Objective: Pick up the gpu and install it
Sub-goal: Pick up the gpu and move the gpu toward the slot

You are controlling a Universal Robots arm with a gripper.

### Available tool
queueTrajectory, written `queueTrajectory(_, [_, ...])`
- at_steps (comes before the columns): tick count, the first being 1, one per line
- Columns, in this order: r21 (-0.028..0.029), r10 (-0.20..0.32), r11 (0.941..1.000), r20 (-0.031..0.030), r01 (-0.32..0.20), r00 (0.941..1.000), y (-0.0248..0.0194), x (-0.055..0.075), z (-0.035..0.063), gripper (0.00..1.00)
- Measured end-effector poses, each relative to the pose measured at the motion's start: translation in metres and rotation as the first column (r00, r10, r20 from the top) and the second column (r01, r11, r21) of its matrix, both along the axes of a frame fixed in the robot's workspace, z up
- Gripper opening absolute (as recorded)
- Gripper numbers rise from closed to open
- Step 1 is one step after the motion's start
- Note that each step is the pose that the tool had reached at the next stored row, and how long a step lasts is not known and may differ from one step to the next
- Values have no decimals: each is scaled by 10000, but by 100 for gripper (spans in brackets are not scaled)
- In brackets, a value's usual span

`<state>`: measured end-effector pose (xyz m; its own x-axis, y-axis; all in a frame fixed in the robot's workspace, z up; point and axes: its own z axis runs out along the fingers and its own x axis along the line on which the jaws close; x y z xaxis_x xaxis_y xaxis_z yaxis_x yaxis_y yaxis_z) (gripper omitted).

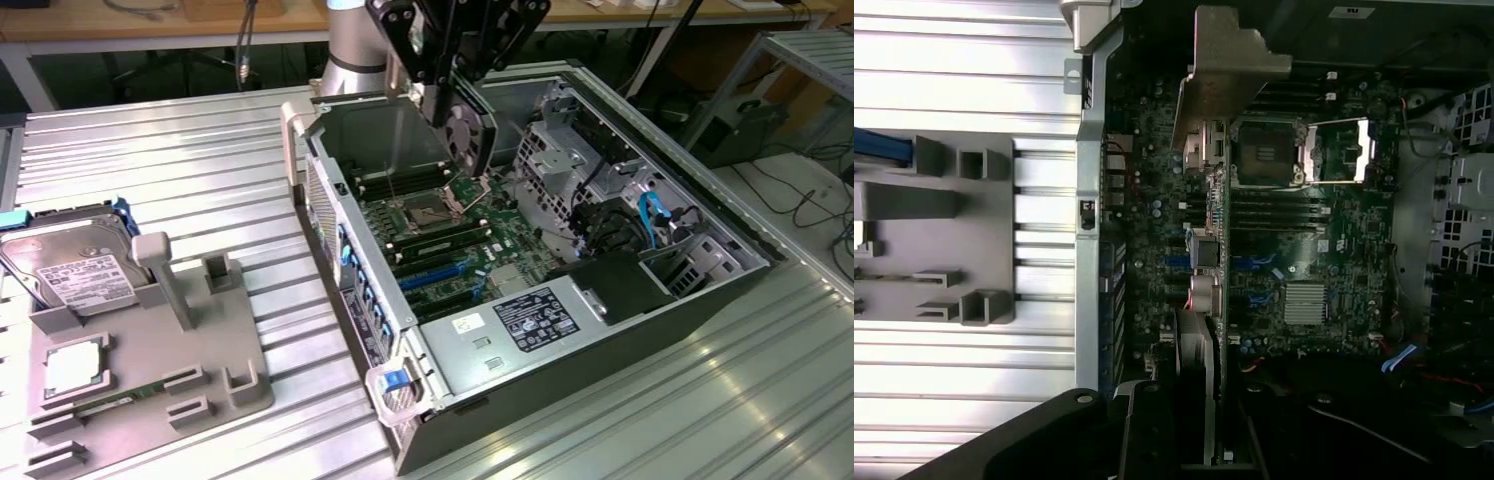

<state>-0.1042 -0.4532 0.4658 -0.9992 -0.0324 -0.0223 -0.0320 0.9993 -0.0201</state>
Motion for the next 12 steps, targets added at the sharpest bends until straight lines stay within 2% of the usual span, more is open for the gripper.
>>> queueTrajectory(12, [0, 1, 10000, 0, -1, 10000, 0, 101, 0, 28])
